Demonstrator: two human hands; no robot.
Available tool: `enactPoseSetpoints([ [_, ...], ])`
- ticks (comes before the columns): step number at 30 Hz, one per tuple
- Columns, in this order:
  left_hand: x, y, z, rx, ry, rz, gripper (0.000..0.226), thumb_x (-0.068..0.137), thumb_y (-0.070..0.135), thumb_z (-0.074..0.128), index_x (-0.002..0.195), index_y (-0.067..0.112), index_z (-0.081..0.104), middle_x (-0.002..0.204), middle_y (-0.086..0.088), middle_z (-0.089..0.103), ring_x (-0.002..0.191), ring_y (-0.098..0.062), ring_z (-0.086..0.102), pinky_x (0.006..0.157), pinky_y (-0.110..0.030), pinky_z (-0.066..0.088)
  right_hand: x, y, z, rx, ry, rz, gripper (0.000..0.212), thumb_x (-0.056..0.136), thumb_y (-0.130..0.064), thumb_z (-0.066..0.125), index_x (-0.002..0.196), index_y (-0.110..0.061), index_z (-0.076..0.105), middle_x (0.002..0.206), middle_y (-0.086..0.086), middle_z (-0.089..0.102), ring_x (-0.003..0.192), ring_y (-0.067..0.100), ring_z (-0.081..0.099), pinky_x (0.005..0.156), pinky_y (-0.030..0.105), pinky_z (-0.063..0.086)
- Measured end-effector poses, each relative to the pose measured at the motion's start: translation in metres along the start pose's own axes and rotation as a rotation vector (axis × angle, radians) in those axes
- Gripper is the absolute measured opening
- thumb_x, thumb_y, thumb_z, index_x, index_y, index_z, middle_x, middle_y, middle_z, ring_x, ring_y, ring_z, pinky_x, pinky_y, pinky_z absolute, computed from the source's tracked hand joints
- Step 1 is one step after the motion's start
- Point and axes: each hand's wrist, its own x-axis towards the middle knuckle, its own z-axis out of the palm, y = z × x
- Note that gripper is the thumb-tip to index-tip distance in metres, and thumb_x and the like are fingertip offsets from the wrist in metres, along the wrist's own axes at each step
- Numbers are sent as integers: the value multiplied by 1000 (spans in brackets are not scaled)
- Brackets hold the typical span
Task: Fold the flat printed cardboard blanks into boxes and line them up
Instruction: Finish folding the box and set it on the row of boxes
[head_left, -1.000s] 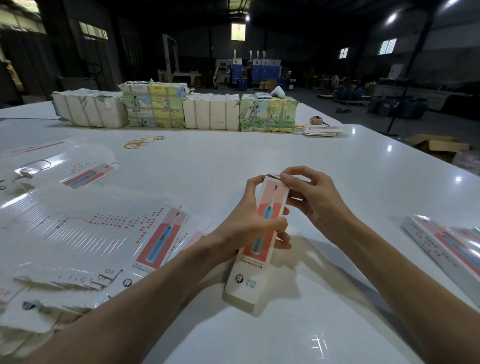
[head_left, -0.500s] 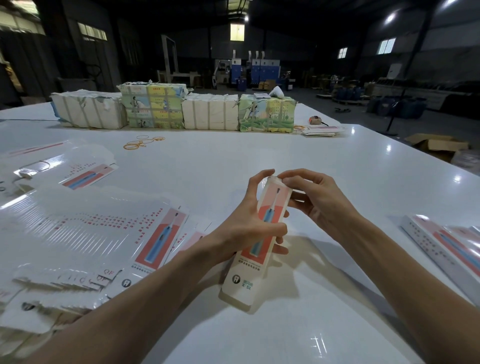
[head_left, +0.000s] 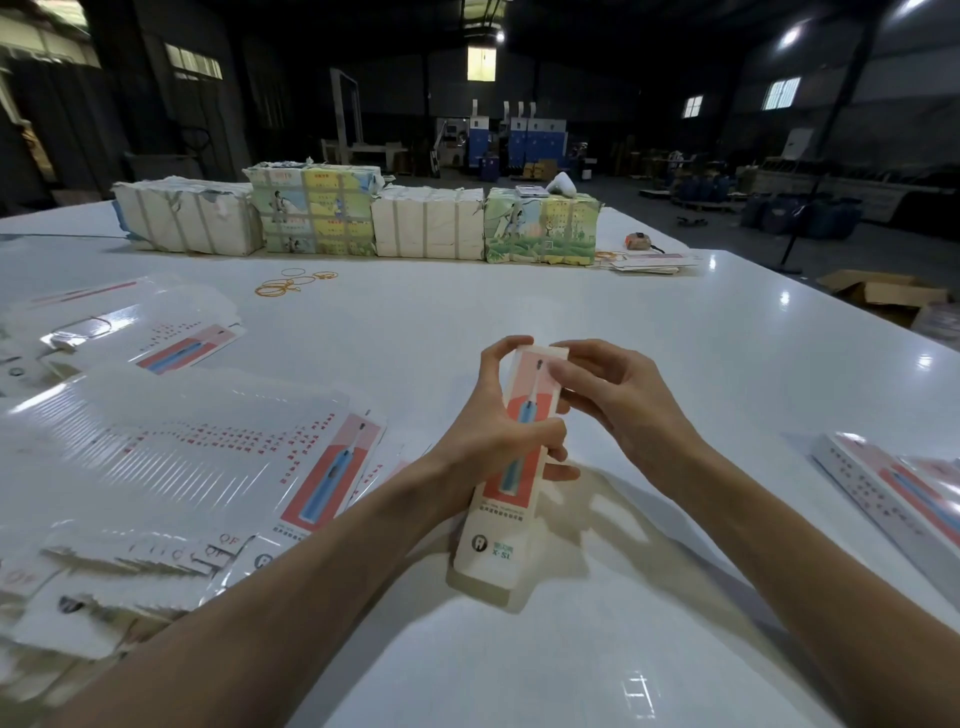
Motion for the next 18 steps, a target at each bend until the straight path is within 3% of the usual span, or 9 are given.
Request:
enactPoseSetpoints([
  [4,-2,1,0,-52,-33,-39,96,79,-1,80,139,55,30,117,-12,65,88,-27,77,73,-46,66,-3,0,0,-206,38,-146,20,98,-22,73,114,-11,77,106,1,80,100,22,77,85,32,64],
  [11,-1,2,4,-61,-32,-64,88,83,3,81,136,53,31,116,-9,66,85,-27,78,72,-43,66,-4,4,-2,-199,46,-164,20,98,-22,72,114,-11,79,104,-2,81,97,22,78,82,29,64],
  [16,-1,2,1,-229,47,-85,86,85,8,84,137,50,29,122,-17,64,88,-34,78,75,-43,65,-3,11,10,-436,36,-179,37,105,-26,62,141,-22,58,130,-6,67,111,12,70,83,23,62],
  [18,-1,3,3,-341,94,-65,82,88,9,77,144,40,26,126,-20,61,89,-31,76,80,-45,64,-6,12,13,-518,27,-236,32,106,-23,60,138,-26,55,129,-1,59,109,4,65,76,17,59],
])
